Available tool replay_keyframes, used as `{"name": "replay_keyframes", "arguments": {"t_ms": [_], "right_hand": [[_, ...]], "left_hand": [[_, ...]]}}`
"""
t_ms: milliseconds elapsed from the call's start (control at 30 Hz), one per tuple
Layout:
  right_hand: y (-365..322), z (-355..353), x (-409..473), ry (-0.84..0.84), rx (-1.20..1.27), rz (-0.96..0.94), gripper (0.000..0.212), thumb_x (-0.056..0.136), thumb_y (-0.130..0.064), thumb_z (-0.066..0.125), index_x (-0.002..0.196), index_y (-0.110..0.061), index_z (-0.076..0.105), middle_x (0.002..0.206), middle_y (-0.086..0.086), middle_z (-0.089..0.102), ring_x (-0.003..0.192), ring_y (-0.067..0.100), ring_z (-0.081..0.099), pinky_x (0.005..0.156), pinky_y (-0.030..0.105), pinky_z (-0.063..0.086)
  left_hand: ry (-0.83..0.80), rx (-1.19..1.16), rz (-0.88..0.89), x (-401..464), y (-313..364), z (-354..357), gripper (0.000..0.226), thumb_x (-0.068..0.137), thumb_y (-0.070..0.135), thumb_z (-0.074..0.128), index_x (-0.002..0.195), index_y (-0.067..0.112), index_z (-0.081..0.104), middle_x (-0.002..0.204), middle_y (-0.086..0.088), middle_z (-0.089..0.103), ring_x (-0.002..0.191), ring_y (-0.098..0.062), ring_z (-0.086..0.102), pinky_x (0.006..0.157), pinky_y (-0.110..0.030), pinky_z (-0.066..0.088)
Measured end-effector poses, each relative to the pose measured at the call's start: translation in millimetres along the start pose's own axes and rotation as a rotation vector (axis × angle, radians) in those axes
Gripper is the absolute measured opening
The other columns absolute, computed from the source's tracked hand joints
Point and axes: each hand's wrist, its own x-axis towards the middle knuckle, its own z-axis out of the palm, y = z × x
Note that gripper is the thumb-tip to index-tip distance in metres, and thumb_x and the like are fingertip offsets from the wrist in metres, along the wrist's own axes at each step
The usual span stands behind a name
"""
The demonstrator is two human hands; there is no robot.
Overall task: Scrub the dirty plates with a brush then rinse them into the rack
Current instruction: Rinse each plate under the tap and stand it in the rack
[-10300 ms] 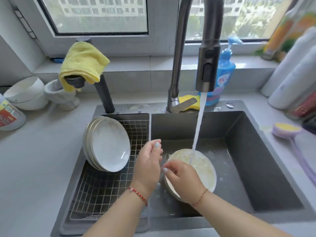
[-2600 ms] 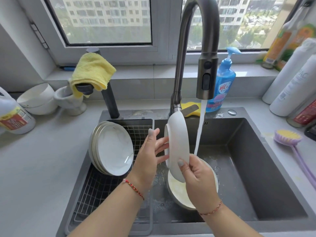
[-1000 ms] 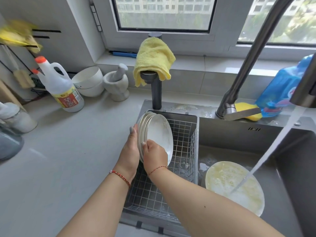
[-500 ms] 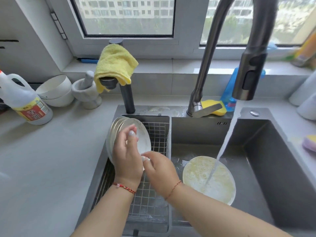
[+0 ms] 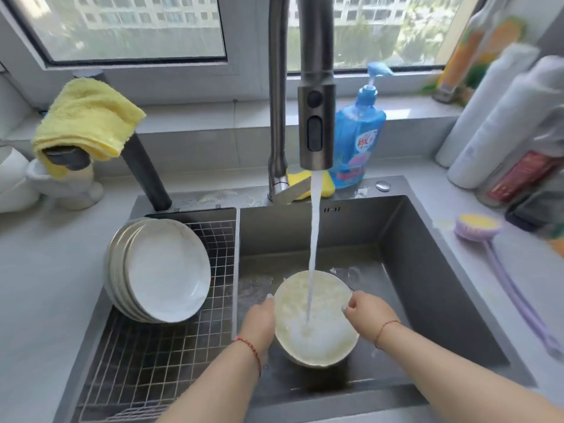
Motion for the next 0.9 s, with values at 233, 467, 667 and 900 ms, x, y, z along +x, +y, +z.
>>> {"name": "replay_keyframes", "arguments": {"t_ms": [233, 467, 667, 900], "right_hand": [[17.9, 24.6, 31.6, -0.222, 0.083, 0.176, 0.040, 0.093, -0.021, 0.043, 0.131, -0.006, 0.044, 0.117, 0.008, 0.062, 0.091, 0.023, 0.058, 0.066, 0.023, 0.040], [11.8, 22.2, 47.3, -0.224, 0.198, 0.271, 0.020, 0.093, -0.012, 0.047, 0.074, -0.013, 0.046, 0.094, 0.008, 0.046, 0.094, 0.026, 0.048, 0.076, 0.026, 0.034], [12.1, 23.8, 51.2, -0.155, 0.273, 0.349, 0.032, 0.093, -0.013, 0.042, 0.063, -0.015, 0.031, 0.068, -0.002, 0.035, 0.088, 0.021, 0.043, 0.067, 0.021, 0.035], [22.7, 23.9, 57.8, -0.080, 0.498, 0.338, 0.035, 0.091, -0.004, 0.047, 0.064, -0.016, 0.028, 0.097, 0.013, 0.046, 0.086, 0.026, 0.044, 0.074, 0.028, 0.039]], "left_hand": [[-0.143, -0.140, -0.170, -4.5, -10.2, 10.7, 0.056, 0.102, 0.052, 0.039, 0.149, 0.022, 0.038, 0.154, -0.002, 0.040, 0.135, -0.024, 0.043, 0.114, -0.039, 0.032], [-0.095, -0.240, -0.174, -4.9, -3.5, 14.6, 0.029, 0.104, 0.041, 0.044, 0.122, 0.021, 0.055, 0.117, -0.007, 0.065, 0.107, -0.024, 0.061, 0.098, -0.040, 0.050], [-0.047, -0.311, -0.221, 3.0, -6.3, 14.1, 0.051, 0.104, 0.035, 0.045, 0.143, 0.004, 0.043, 0.138, -0.017, 0.056, 0.128, -0.032, 0.051, 0.112, -0.043, 0.038], [-0.031, -0.356, -0.203, 4.6, -6.2, 15.4, 0.044, 0.105, 0.032, 0.041, 0.133, -0.002, 0.050, 0.118, -0.013, 0.062, 0.126, -0.034, 0.051, 0.112, -0.045, 0.037]]}}
